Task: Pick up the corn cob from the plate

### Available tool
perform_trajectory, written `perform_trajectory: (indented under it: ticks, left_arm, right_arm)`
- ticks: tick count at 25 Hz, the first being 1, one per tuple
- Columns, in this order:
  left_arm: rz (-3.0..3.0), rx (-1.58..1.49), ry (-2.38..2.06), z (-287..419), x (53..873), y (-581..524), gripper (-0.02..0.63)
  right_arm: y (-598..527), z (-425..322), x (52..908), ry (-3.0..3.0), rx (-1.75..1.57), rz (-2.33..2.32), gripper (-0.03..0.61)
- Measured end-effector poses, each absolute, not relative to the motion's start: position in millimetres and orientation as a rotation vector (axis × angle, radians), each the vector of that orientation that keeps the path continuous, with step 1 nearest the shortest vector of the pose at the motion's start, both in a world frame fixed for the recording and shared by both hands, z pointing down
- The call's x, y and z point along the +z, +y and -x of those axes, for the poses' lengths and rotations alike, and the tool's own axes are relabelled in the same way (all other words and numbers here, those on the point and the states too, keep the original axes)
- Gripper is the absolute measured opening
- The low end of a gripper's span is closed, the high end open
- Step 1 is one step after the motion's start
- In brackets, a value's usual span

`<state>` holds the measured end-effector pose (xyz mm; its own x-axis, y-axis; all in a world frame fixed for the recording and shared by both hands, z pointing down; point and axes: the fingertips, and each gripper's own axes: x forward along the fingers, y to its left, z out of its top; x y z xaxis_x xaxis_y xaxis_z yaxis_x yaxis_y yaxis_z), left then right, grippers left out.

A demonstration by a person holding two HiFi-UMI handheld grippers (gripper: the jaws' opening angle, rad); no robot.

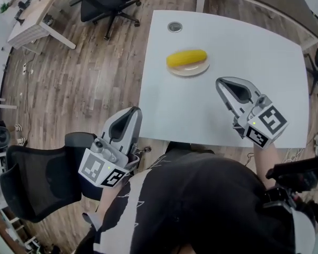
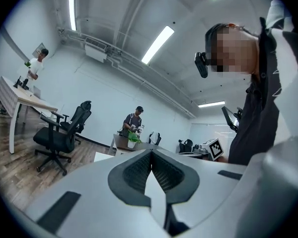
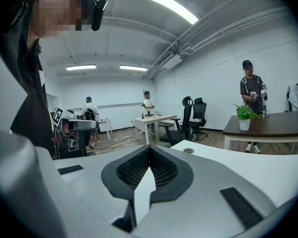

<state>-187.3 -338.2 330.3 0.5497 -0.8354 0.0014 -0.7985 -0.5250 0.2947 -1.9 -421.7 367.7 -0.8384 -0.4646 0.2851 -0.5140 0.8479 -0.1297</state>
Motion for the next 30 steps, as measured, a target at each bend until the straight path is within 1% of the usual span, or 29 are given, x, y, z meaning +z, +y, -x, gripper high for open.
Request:
perform_trajectory:
  ticks: [5, 9, 15, 17, 21, 24, 25, 26, 27, 30]
  left_arm:
    - [-2.478, -0.147, -1.344, 203.4, 357.1, -354.6, 0.014]
    - [-2.401, -0.141, -1.402, 236.8, 380.9, -354.2, 0.014]
    - [-2.282, -0.110, -1.532, 289.9, 410.1, -360.2, 0.014]
    - [-2.262, -0.102, -1.549, 298.1, 416.2, -361.6, 0.014]
    - [-2.203, -0.118, -1.566, 307.8, 434.2, -360.4, 0.014]
    - [-2.182, -0.132, -1.564, 309.4, 446.2, -359.4, 0.014]
    - [-2.178, -0.130, -1.570, 310.4, 447.9, -358.1, 0.014]
    - [-2.173, -0.131, -1.578, 311.8, 448.4, -356.4, 0.014]
    - [-2.168, -0.134, -1.586, 313.3, 448.4, -354.8, 0.014]
    - [-2.140, -0.142, -1.603, 317.5, 450.4, -349.2, 0.014]
  right_arm:
    - [-450.0, 21.3, 394.5, -2.681, 0.219, -0.633, 0.014]
    - [-470.1, 41.7, 419.8, -2.576, 0.200, -0.593, 0.014]
    - [-499.7, 61.1, 464.8, -2.401, 0.046, -0.409, 0.014]
    - [-510.5, 68.2, 473.3, -2.372, 0.002, -0.354, 0.014]
    - [-522.0, 84.6, 483.4, -2.361, 0.019, -0.240, 0.015]
    - [-526.4, 89.0, 488.6, -2.322, -0.054, -0.170, 0.017]
    - [-526.2, 90.3, 490.0, -2.312, -0.070, -0.140, 0.046]
    - [-525.0, 91.6, 491.3, -2.304, -0.078, -0.106, 0.124]
    - [-524.1, 92.7, 492.2, -2.297, -0.087, -0.075, 0.158]
    - [-527.2, 93.7, 494.4, -2.279, -0.132, -0.034, 0.166]
